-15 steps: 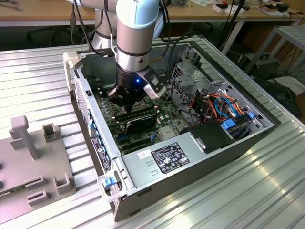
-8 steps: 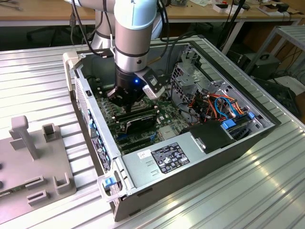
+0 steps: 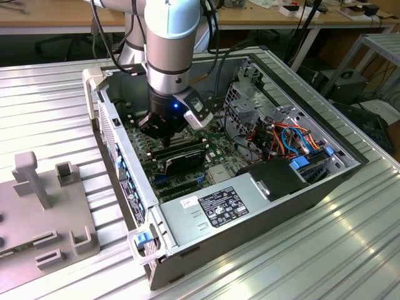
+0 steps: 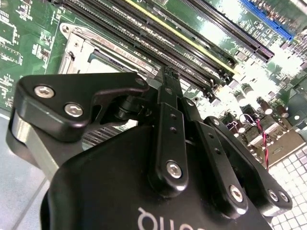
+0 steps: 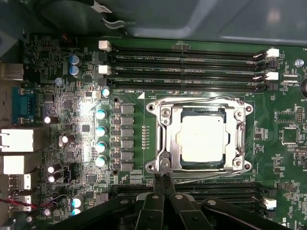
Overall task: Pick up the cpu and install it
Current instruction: 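Install the second cpu locking lever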
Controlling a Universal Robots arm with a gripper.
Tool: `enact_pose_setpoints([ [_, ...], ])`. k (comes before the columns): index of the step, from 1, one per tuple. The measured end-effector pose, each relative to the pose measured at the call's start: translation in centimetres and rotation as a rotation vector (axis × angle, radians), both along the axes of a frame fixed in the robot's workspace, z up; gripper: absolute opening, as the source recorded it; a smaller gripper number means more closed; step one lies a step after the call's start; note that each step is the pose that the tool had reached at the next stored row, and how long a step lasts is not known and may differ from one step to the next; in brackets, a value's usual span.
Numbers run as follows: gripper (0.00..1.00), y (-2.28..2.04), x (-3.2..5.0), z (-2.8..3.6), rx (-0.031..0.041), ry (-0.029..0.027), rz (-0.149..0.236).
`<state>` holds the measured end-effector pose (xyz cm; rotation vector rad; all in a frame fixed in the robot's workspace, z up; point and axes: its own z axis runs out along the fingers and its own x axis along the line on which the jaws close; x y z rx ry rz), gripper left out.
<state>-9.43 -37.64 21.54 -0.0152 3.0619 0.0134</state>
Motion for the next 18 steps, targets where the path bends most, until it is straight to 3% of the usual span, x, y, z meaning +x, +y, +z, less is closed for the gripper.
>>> enact_pose_setpoints([
  [6,0.11,0.20,-0.51,-0.33,-0.0001,-0.0130,0.000],
  [18,0.11,0.50,-0.62,-0.80,0.0015,-0.0216,0.000],
])
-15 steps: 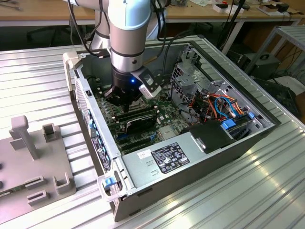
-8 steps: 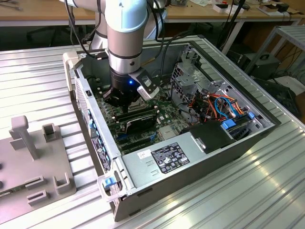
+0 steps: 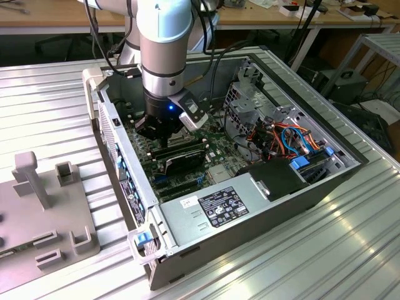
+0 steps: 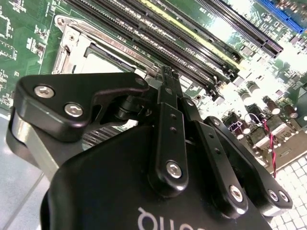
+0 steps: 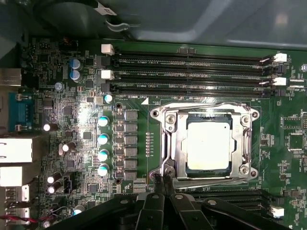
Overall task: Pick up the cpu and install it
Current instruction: 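Install the second cpu locking lever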
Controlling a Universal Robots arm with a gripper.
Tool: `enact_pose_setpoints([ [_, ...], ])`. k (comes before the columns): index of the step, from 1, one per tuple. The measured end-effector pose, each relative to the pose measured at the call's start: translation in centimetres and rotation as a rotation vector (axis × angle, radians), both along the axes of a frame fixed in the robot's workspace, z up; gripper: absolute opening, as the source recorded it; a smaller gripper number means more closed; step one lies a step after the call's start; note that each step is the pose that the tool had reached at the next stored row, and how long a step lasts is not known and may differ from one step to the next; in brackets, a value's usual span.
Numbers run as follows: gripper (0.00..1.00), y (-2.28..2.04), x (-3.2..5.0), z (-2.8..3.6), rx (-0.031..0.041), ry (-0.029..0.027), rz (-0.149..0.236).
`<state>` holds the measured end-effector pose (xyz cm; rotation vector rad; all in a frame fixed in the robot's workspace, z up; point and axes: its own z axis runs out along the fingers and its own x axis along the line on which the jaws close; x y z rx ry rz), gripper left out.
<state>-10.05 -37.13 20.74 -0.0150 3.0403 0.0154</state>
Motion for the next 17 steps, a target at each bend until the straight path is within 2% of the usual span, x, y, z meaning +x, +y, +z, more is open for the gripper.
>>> enact_pose_setpoints([
  [8,0.11,0.10,-0.14,-0.52,0.0019,-0.0122,0.000],
  [13,0.11,0.13,-0.21,-0.67,0.0022,-0.0173,0.000],
  [17,0.11,0.13,-0.50,-0.92,0.0024,-0.0265,0.000],
])
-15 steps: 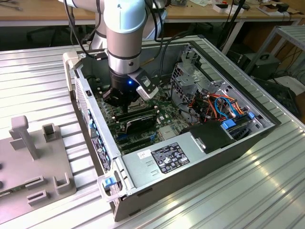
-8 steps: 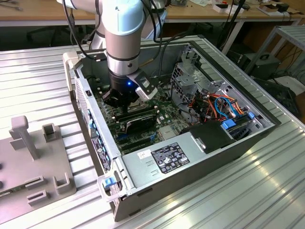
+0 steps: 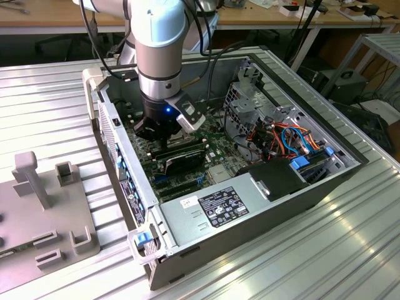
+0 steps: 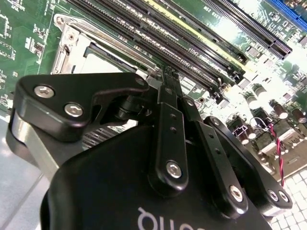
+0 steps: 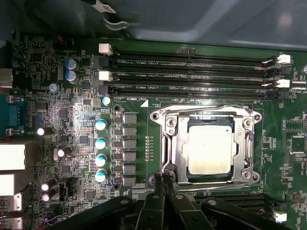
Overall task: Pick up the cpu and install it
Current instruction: 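Install the second cpu locking lever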
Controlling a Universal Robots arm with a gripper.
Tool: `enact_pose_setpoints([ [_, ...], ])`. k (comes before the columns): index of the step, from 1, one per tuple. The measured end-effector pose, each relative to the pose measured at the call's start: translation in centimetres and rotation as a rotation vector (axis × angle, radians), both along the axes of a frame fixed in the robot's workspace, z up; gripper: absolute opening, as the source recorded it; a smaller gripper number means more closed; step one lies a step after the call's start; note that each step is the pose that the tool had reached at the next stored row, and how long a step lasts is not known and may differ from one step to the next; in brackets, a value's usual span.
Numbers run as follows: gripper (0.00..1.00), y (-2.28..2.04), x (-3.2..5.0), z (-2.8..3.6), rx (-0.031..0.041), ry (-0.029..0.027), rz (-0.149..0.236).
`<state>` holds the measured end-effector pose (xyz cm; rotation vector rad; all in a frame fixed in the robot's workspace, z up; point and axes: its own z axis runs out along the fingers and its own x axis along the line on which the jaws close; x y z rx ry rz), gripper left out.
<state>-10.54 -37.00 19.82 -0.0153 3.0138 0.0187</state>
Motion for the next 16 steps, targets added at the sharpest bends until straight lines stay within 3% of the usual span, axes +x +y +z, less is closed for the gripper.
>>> enact_pose_setpoints([
  [4,0.11,0.00,-0.25,-0.11,0.0000,-0.0049,0.000],
  [13,0.11,0.11,-0.25,0.08,-0.0016,-0.0041,0.000],
  [16,0.11,0.15,-0.31,0.05,0.0008,-0.0068,0.000],
])
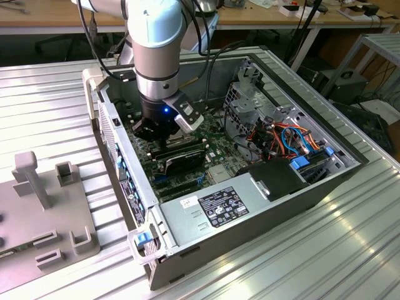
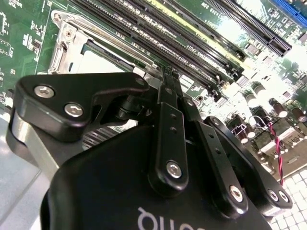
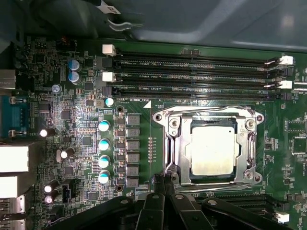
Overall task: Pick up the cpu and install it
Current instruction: 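Install the second cpu locking lever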
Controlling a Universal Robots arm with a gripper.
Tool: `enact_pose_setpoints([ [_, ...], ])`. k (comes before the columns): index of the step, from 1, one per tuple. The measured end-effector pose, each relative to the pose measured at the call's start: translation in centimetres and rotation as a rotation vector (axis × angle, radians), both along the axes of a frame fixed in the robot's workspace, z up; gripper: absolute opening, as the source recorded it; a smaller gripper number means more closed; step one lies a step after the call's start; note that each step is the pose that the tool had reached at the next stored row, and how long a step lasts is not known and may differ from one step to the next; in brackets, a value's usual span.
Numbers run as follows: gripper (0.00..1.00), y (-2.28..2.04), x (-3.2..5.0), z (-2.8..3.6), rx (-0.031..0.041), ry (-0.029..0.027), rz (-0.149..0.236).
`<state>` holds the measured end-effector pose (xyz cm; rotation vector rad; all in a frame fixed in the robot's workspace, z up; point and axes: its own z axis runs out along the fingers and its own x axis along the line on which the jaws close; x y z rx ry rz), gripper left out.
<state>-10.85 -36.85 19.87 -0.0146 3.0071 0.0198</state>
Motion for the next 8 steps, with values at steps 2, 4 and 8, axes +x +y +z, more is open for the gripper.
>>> enact_pose_setpoints([
  [2,0.11,0.05,-0.02,0.01,0.0020,-0.0021,0.000],
  [4,0.11,0.06,-0.08,0.03,0.0046,-0.0052,0.000],
  [8,0.11,0.11,-0.27,-0.02,0.0094,-0.0132,0.000],
])
